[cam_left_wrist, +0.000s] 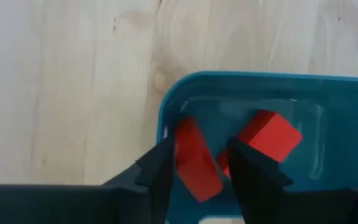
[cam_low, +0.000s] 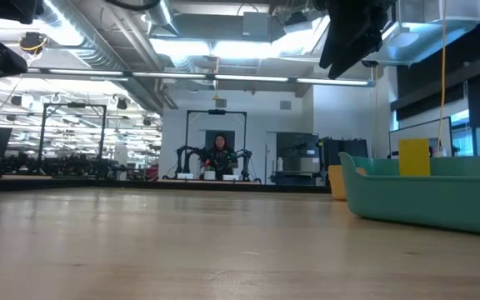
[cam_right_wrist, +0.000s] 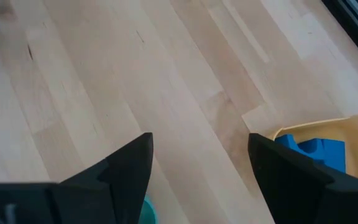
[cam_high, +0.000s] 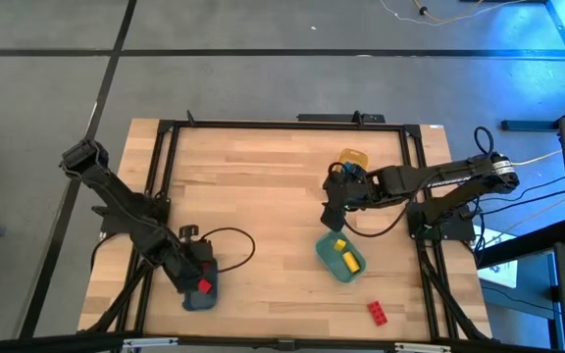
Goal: Sort & place blocks by color
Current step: Put the red block into the blue bin, then put the red game piece into the blue bin
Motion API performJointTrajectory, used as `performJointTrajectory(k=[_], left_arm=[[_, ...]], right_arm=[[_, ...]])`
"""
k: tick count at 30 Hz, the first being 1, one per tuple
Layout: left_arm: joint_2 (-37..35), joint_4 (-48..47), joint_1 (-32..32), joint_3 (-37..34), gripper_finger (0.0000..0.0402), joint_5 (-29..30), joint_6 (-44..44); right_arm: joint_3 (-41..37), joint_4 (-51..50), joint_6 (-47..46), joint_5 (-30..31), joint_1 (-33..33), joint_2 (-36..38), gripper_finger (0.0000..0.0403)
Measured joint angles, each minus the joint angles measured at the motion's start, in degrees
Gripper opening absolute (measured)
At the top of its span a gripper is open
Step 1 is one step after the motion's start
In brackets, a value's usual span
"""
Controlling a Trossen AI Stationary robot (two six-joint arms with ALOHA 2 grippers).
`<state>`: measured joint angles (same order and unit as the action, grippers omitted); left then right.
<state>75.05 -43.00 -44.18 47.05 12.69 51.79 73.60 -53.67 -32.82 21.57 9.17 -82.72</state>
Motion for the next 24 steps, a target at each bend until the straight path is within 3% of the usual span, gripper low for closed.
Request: performJointTrajectory(k=[6,14,20,24], left_arm=[[-1.8,0.1,2.7,0.0,0.0188,-4.7,0.0],[-11.3,-0.1,8.6,2.0,0.0235,-6.2,-3.0],[-13.0,0.9,17.8,9.7,0.0239,-2.0,-13.4],[-12.9,12.0,25.6,12.7,0.0239,1.7,-24.2]], right_arm=[[0.0,0.0,0.3,0.0,0.0,0.0,0.0261],[0.0,-1.0,2.3,-0.9,0.0,0.0,0.0261],[0.0,-2.8,3.3,-4.0,0.1,0.0,0.0261],[0.0,-4.1,3.6,-4.6,1.1,0.2,0.0261]])
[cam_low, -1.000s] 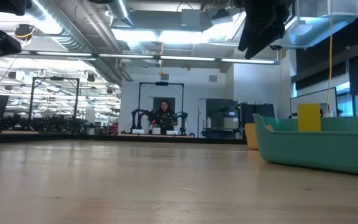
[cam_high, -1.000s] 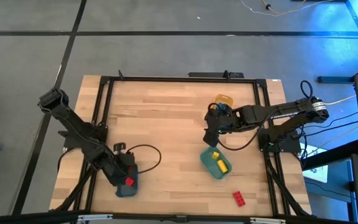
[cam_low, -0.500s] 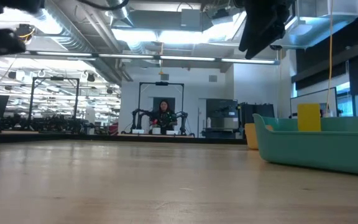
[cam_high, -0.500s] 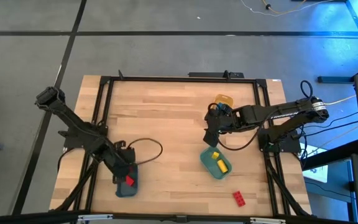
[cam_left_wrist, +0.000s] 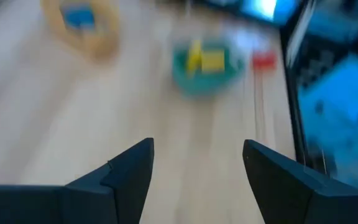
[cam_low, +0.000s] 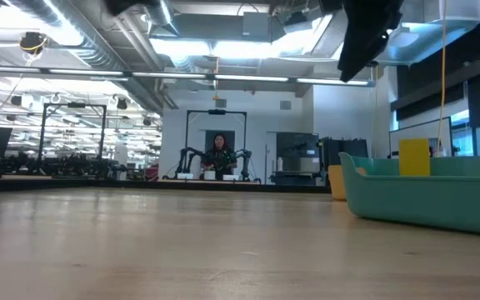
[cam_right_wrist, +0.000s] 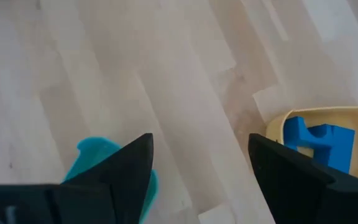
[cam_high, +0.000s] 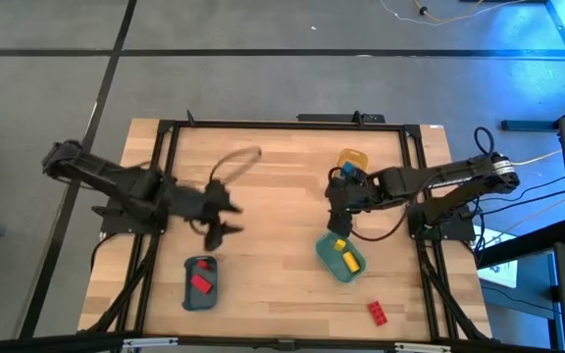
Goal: Sort & place blocks by color
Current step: Put the red game piece into the blue bin
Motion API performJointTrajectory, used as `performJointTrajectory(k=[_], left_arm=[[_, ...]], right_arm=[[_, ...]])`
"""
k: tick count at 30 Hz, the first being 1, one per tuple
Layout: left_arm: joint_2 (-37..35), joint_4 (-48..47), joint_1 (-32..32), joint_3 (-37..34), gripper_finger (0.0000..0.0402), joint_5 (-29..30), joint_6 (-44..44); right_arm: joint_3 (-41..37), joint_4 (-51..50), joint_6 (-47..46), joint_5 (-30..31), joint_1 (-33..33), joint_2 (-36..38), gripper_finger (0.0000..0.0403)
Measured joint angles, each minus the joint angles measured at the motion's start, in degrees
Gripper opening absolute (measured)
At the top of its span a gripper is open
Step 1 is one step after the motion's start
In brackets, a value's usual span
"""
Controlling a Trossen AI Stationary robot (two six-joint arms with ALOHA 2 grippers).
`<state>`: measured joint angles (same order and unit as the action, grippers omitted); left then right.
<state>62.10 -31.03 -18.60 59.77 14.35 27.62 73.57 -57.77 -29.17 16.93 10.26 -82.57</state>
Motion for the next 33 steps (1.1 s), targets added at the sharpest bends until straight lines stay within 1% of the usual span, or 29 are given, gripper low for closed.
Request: performJointTrajectory(k=[3,6,8,10,12,14,16,18,20,23,27,33], left_arm=[[-0.2,10.7,5.9,0.0,0.024,0.1,-5.8],[-0.4,16.3,10.6,-0.3,0.024,0.1,-9.5],[-0.4,21.1,12.4,-2.3,0.024,-0.3,-10.0],[-0.3,29.1,13.5,-6.0,0.024,-1.7,-9.9],[-0.3,39.0,13.9,-10.3,0.024,-2.2,-8.0],[-0.3,48.3,13.9,-14.8,0.024,-2.3,-5.7],[-0.3,55.3,13.8,-18.8,0.024,-2.3,-2.9],[-0.3,60.0,13.8,-21.5,0.024,-3.2,-1.0],[-0.3,61.4,13.8,-23.0,0.0239,-4.7,-0.8],[-0.3,61.5,13.8,-23.6,0.0236,-6.2,-0.8],[-0.3,61.6,13.8,-23.6,0.0237,-6.1,-1.3],[-0.3,61.6,13.8,-23.6,0.0235,-5.9,-6.1]], right_arm=[[0.0,-1.0,0.9,-0.2,0.8,1.0,0.0261],[-0.7,-0.8,0.9,-0.1,1.3,3.0,0.0261],[-3.3,0.1,-0.5,-0.1,1.3,5.8,0.0261],[-7.2,2.1,-3.2,-0.1,1.3,9.5,0.0261],[-11.8,6.6,-6.2,-0.2,1.3,13.6,0.0261],[-16.4,14.5,-8.5,-0.6,1.3,18.0,0.0261],[-20.5,23.4,-9.8,-1.0,1.3,21.6,0.0261],[-23.9,32.3,-10.0,-1.6,1.2,24.2,0.0261],[-26.4,39.8,-9.0,-1.6,1.2,25.7,0.0261],[-28.2,45.6,-6.2,-1.6,1.2,26.1,0.0261],[-28.6,47.3,-3.0,-1.6,1.2,25.9,0.0261],[-28.6,47.7,-1.8,-3.4,1.2,25.9,0.0261]])
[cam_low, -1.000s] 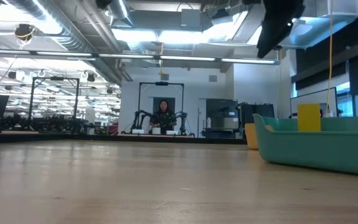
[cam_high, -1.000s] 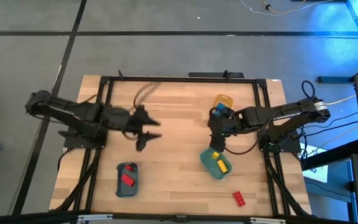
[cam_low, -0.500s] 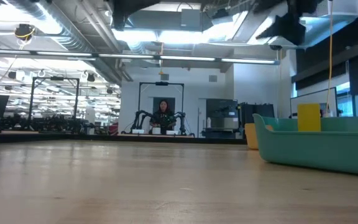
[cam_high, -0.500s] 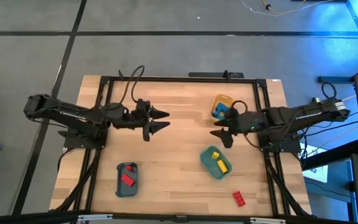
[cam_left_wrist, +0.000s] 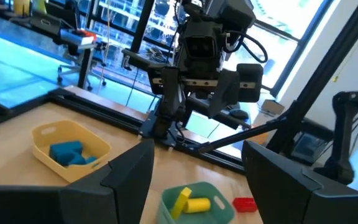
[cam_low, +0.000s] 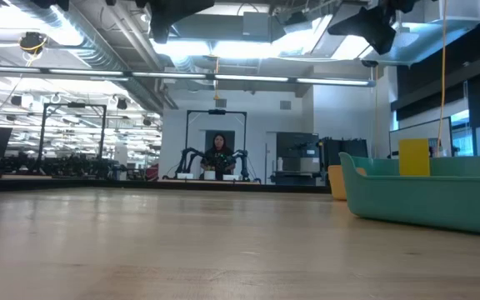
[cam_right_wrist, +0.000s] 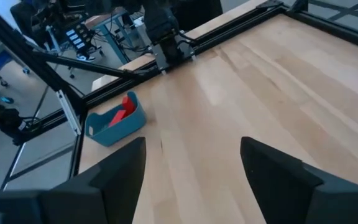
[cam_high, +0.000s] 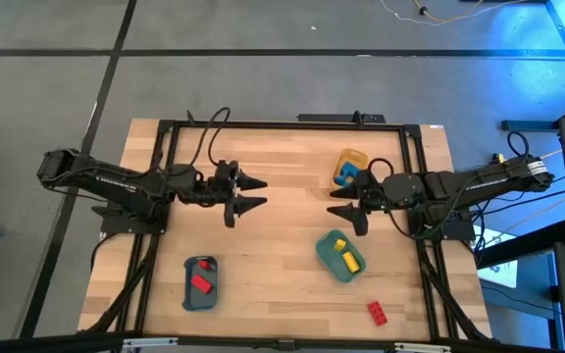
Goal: Sort & place blocks by color
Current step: Put the red game piece into the blue bin
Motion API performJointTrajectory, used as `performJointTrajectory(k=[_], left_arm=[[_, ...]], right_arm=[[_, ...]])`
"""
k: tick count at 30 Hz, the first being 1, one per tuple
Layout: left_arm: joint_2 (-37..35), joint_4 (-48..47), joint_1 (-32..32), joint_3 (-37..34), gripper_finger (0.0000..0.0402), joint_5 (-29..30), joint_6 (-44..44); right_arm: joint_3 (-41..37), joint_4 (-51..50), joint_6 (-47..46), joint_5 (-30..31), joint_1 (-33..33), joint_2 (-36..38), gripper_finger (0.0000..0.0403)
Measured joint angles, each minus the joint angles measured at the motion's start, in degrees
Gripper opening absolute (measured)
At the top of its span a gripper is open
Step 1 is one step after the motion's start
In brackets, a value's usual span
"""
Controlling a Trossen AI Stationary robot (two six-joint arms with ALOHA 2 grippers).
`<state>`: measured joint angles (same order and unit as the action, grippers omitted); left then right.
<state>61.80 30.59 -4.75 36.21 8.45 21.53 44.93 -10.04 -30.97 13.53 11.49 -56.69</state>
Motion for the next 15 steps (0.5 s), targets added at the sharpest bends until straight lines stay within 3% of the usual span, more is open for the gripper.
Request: performJointTrajectory(k=[8,15], left_arm=[[0.0,-0.1,0.0,0.0,0.0237,0.0,-3.7],[0.0,-1.0,0.0,0.0,0.0237,2.9,-4.2]], right_arm=[[0.0,0.0,0.4,-0.4,0.0,0.0,0.0261],[0.0,-0.6,-7.2,-7.8,0.2,-0.1,0.0261]])
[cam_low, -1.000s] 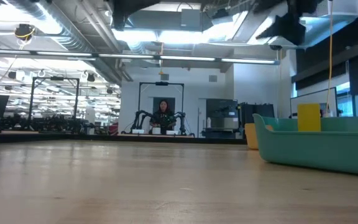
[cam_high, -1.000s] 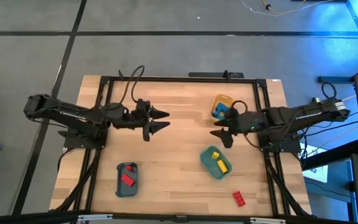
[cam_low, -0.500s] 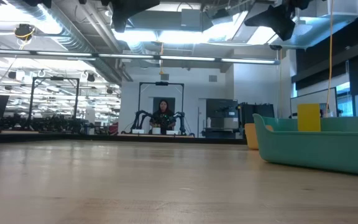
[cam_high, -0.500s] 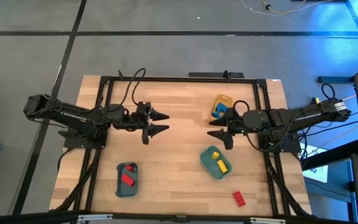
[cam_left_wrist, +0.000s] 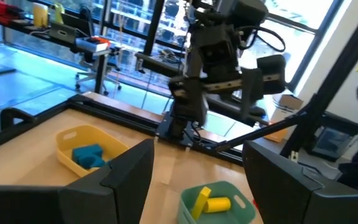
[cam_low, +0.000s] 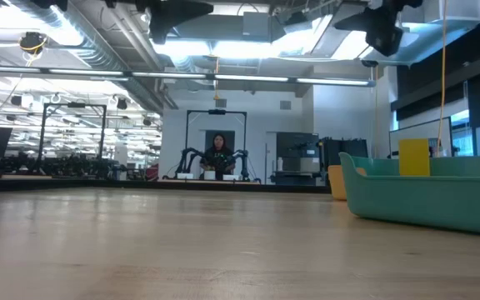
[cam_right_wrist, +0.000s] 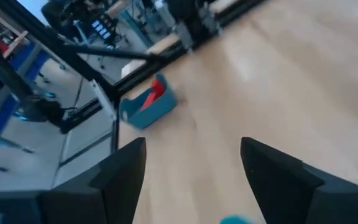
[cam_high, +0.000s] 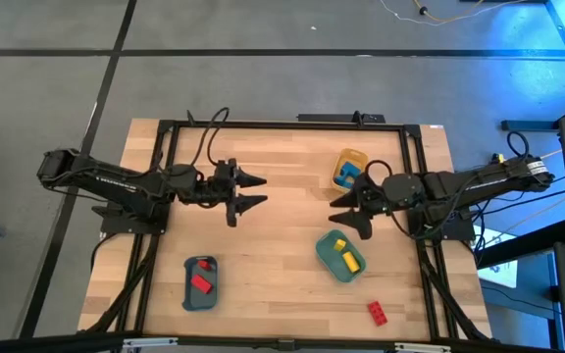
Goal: Sort & place blocks by color
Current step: Put the red game piece into the blue bin
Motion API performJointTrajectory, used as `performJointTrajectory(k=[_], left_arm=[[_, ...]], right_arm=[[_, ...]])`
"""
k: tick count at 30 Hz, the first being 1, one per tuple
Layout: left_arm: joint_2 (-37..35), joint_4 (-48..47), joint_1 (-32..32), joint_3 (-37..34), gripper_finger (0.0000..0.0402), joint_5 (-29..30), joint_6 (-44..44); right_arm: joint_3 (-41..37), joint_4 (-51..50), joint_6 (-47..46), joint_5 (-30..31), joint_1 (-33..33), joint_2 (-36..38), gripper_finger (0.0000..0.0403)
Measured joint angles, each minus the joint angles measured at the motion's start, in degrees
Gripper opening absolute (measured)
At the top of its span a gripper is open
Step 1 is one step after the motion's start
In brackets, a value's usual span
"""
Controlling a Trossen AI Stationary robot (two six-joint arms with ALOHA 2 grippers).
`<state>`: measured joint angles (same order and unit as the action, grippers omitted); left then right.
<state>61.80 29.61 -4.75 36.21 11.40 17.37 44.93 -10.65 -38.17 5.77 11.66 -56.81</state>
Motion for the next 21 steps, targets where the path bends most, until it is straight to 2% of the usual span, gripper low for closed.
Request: performJointTrajectory(k=[4,7,12,17,19,21], left_arm=[[0.0,-0.2,0.0,0.0,0.0237,1.2,0.0],[0.0,-0.3,0.0,0.0,0.0237,1.4,0.5],[0.0,-0.5,0.2,0.0,0.0238,1.7,0.0],[0.0,-0.5,1.4,0.0,0.0238,3.7,0.1],[0.0,-0.5,2.1,0.0,0.0238,1.6,0.6],[0.0,-0.5,3.2,0.0,0.0238,-2.8,1.9]], right_arm=[[0.1,-4.2,-6.0,-1.7,1.9,-1.0,0.0261],[3.0,-13.0,-9.8,-3.1,5.1,-3.6,0.0261],[12.1,-27.2,-16.1,-3.6,12.9,-11.1,0.0261],[21.8,-40.7,-28.4,-3.6,20.5,-20.8,0.0261],[24.5,-43.8,-35.3,-3.6,23.1,-24.5,0.0261],[26.3,-44.3,-42.4,-4.1,25.6,-27.7,0.0261]])
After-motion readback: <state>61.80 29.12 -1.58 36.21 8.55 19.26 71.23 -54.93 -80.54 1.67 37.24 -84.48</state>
